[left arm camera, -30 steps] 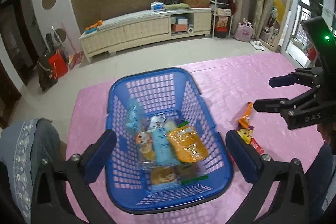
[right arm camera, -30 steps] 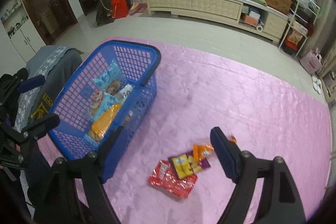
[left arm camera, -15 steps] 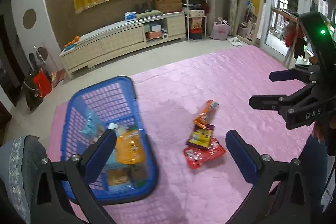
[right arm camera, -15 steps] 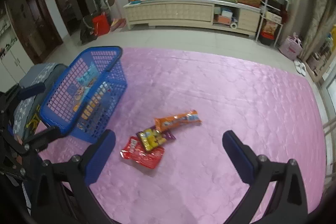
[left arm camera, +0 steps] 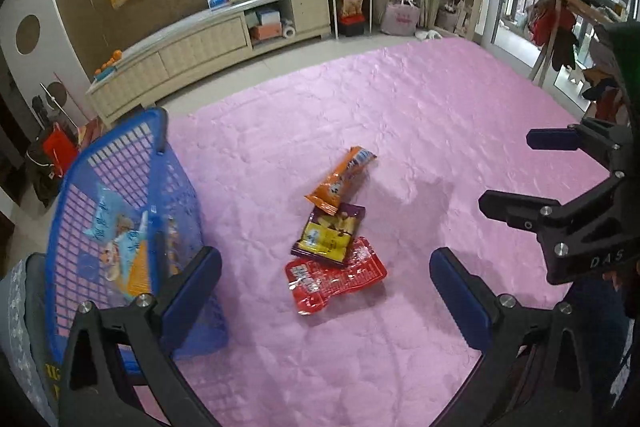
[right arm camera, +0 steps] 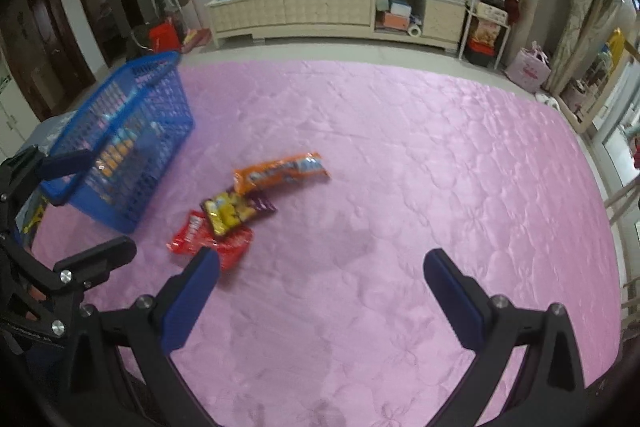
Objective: Organize snacks
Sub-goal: 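Move both open tools back toward the last snacks on the bed, then grasp the yellow-purple chip bag with left tool while right tool grasps red bag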
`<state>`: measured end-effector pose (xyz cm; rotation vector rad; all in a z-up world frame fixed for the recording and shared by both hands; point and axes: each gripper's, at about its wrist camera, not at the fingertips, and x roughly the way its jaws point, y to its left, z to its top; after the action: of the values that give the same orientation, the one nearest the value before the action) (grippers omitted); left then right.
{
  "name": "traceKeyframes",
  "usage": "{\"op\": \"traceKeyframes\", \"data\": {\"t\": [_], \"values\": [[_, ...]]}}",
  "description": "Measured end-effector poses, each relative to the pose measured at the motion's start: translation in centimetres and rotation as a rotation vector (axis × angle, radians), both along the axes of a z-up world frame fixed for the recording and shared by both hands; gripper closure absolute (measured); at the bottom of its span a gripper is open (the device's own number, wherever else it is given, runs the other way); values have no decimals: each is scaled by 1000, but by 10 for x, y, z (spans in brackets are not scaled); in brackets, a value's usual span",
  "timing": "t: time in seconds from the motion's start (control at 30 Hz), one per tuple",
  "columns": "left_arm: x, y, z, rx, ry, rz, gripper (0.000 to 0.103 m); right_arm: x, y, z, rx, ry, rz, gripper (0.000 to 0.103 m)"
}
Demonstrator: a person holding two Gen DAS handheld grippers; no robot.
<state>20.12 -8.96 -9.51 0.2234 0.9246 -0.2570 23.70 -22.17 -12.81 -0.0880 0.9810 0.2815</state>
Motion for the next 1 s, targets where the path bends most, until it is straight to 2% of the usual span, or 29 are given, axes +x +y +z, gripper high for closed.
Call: {"op": "traceKeyframes", "data": {"t": [0.3, 0.53, 0.67, 0.77, 0.93, 1.0], "values": [[32, -19, -40, 17, 99, -28, 0, 15, -6, -37, -17, 63, -22, 0], [61, -11, -62, 9, 166, -12, 0, 35, -9, -57, -25, 96, -49, 0], [77, -9, -74, 43, 181, 3, 0, 40, -12, -64, -11, 108, -57, 0], [91, -6, -86, 15, 240, 7, 0, 44, -16, -69, -4, 119, -62, 0], [107, -7, -99, 30, 273, -13, 0, 47, -22, -73, 20, 133, -86, 0], [111, -8, -103, 34, 276, -20, 5, 46, -24, -73, 23, 132, -90, 0]]}}
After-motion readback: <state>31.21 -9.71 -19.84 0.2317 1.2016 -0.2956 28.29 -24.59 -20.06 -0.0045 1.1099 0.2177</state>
